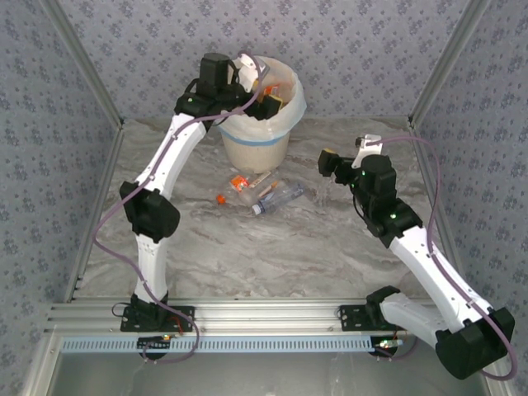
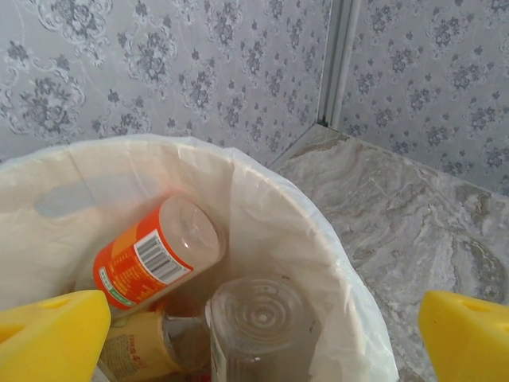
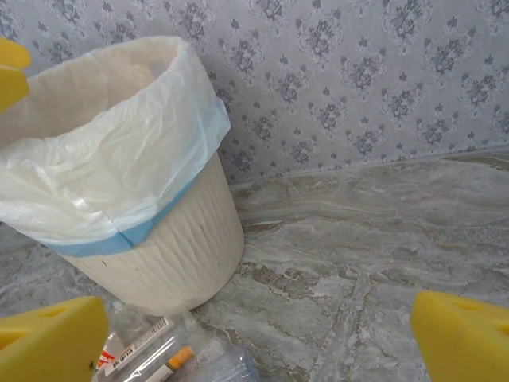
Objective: Put the plastic bottles in the bin
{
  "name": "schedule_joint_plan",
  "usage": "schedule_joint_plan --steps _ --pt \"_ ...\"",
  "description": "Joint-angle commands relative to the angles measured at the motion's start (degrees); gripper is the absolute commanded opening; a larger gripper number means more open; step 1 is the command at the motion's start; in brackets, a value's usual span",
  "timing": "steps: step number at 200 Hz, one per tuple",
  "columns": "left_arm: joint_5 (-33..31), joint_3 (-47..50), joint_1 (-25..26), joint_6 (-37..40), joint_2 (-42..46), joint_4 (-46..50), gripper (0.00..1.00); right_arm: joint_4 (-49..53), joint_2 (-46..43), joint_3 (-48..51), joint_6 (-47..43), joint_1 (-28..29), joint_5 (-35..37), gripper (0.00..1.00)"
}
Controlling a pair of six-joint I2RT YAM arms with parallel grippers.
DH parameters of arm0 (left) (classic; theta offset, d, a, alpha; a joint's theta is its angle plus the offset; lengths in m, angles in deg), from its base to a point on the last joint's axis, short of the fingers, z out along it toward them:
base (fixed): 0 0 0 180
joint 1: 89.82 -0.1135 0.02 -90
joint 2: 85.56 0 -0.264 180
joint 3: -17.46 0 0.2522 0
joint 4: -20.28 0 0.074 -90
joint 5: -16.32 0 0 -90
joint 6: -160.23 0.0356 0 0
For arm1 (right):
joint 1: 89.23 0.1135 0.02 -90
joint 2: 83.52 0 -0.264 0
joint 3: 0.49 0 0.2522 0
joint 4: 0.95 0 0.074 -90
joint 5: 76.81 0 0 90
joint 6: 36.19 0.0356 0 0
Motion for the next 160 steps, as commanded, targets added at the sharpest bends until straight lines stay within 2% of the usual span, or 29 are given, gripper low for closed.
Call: schedule_joint_plan --steps 1,51,95,120,135,160 --pt "1.82 0.99 -0.16 -1.42 6.03 0.45 0.99 0.32 1.03 -0.78 -0.99 0.15 -1.07 1.00" --pt "-3.52 7.47 -0.02 -7.09 11.06 -3.30 0.99 0.47 3.98 -0.47 -3.01 0.14 -3.17 1.00" --pt "-12.65 14.97 0.38 -11.92 16.74 -7.66 1.00 1.62 9.89 -0.45 -4.14 0.18 -7.95 1.00" --pt "-13.84 15.37 0.39 -14.09 18.06 -7.23 0.99 3.27 13.05 -2.00 -0.36 0.77 -8.64 1.00" --pt "-13.70 15.89 0.25 -15.43 18.61 -7.53 0.99 3.38 14.19 -2.09 4.02 1.29 -5.67 1.00" --pt "-11.61 23.04 0.21 -19.40 22.28 -15.16 0.99 2.52 15.87 -0.69 14.46 1.38 -3.54 1.00"
